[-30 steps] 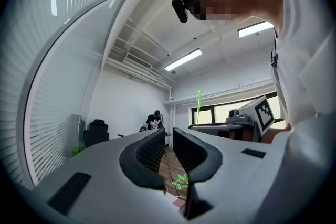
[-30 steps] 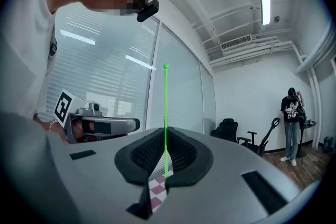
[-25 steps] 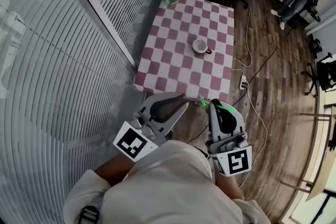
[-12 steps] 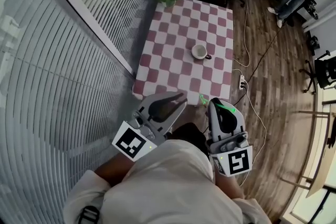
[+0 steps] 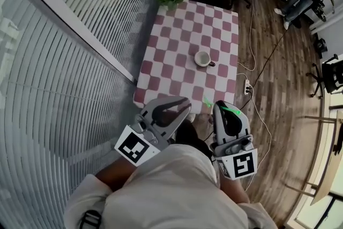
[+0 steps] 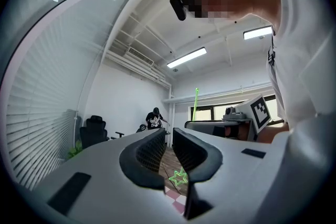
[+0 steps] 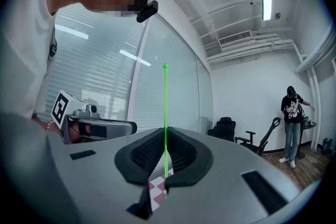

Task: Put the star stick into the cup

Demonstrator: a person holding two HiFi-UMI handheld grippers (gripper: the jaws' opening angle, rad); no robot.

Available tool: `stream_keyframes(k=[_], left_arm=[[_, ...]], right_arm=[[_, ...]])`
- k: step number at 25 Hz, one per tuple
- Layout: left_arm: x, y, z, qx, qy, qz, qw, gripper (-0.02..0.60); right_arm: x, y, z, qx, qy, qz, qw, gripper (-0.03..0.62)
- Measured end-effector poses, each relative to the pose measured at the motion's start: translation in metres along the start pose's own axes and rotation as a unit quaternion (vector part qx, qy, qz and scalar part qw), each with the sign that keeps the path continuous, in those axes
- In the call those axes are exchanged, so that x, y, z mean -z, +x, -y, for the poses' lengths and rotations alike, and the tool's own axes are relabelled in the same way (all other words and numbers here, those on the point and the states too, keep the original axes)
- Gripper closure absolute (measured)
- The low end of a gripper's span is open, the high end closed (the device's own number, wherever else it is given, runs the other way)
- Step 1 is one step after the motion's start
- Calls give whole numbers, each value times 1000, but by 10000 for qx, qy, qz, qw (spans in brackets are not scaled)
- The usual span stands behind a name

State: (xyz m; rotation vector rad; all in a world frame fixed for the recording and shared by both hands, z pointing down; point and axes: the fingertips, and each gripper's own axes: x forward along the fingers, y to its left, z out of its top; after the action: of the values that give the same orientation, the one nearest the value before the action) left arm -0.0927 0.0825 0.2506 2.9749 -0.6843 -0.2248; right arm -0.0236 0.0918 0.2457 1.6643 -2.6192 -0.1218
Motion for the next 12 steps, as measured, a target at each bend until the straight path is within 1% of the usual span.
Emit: stream_keyframes(k=[5, 12], left_arm=[[4, 23, -11, -12, 11, -21, 10000, 511], [8, 74, -27, 26, 83, -62, 9999, 511]], right_arm=[[7, 11, 22, -49, 32, -10, 10000, 554], [10, 28, 69, -62, 50, 11, 10000, 554]])
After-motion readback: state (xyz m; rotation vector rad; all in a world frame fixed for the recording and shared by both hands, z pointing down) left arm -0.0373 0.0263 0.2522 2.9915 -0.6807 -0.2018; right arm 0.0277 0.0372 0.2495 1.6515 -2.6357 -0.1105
